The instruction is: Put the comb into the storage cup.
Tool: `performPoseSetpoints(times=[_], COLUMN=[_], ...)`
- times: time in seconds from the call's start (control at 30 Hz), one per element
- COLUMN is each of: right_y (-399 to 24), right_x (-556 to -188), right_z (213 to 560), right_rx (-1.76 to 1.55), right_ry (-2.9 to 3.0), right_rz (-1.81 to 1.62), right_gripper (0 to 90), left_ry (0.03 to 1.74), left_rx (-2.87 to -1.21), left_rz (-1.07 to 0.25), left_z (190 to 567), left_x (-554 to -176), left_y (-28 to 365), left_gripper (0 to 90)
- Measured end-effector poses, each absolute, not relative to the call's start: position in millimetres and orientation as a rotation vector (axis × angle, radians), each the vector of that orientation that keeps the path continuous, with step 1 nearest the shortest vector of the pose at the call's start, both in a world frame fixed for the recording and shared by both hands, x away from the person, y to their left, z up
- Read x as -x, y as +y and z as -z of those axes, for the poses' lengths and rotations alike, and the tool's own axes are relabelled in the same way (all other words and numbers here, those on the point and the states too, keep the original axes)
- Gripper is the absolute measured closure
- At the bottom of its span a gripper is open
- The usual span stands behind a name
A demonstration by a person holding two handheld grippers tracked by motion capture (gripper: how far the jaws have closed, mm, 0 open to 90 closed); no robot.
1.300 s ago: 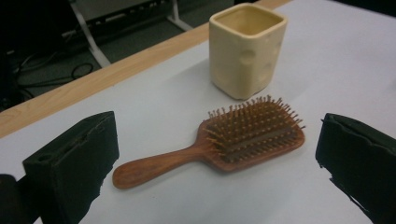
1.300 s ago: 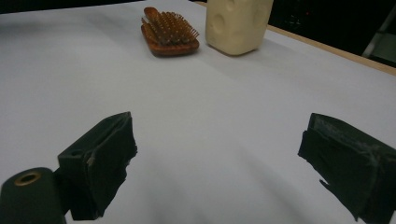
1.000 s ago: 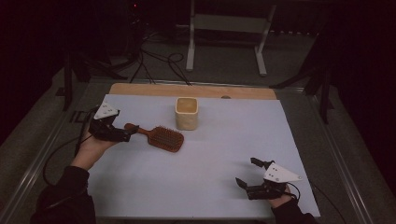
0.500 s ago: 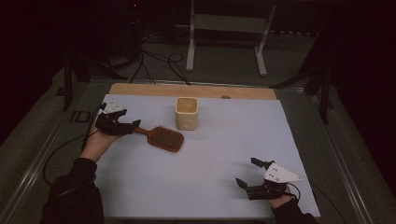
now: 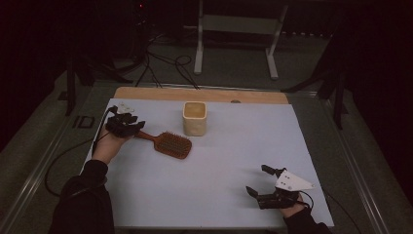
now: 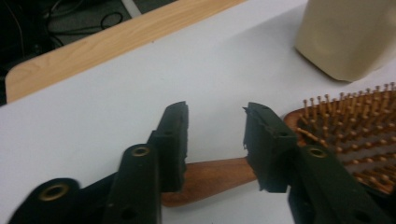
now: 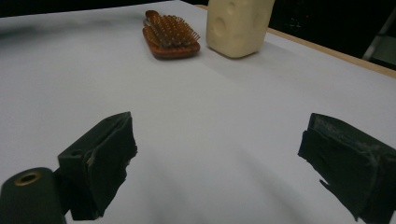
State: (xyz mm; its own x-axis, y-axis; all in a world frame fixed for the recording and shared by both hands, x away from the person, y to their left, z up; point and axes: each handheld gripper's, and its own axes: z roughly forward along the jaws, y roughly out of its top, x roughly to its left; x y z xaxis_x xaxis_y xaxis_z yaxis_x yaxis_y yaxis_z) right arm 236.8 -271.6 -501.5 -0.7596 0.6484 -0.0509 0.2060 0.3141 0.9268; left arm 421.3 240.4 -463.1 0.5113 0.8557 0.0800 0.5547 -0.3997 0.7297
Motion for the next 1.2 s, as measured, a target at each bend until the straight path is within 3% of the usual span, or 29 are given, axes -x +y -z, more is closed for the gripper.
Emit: performPoseSetpoints(times=[0.3, 1.2], right_y=[-271, -272], right_x=[-236, -235], right_z=[501, 501], right_rx=[-0.74, -0.742], right_ry=[2.171, 2.174], right_rz=[-1.449, -1.45], right_gripper=[8.9, 8.9], left_ry=[1.15, 1.22], left_rx=[-2.149, -2.306], left_rz=[-0.614, -0.563], left_z=[472, 505], left_x=[-431, -456], left_y=[240, 235], left_gripper=[89.1, 90.0])
